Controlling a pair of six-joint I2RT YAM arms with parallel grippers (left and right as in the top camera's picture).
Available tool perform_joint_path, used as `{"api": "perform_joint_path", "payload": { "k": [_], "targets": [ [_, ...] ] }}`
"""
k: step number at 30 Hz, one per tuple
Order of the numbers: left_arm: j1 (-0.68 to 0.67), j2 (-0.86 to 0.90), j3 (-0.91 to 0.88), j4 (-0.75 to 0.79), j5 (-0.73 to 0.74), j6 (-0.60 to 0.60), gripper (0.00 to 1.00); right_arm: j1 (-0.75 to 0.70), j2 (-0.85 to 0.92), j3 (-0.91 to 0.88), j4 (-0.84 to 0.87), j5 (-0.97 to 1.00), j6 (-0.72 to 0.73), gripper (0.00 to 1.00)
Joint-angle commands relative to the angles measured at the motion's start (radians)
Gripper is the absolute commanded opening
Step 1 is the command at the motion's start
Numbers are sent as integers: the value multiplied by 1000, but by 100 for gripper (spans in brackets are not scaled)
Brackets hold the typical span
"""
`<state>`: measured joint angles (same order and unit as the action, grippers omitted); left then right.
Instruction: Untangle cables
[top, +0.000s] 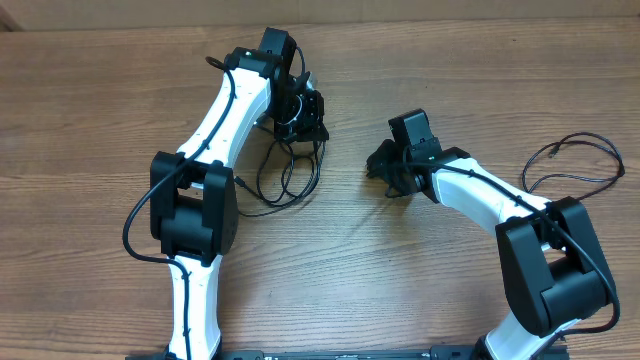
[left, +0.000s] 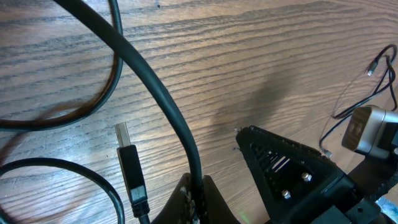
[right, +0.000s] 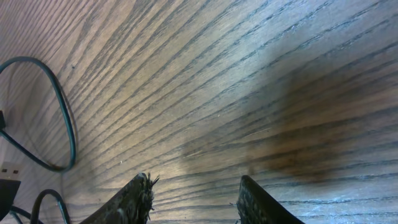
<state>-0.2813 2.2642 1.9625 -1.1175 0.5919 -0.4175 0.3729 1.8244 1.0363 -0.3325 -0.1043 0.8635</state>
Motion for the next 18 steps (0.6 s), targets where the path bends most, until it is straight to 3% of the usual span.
{"api": "perform_joint_path", "payload": {
  "k": [1, 18],
  "targets": [
    [-1, 7, 21, 3, 26, -17, 4, -3, 9, -4, 5, -6, -4, 45],
    [-3, 7, 21, 3, 26, -17, 4, -3, 9, -4, 0, -25, -4, 52]
  ]
}}
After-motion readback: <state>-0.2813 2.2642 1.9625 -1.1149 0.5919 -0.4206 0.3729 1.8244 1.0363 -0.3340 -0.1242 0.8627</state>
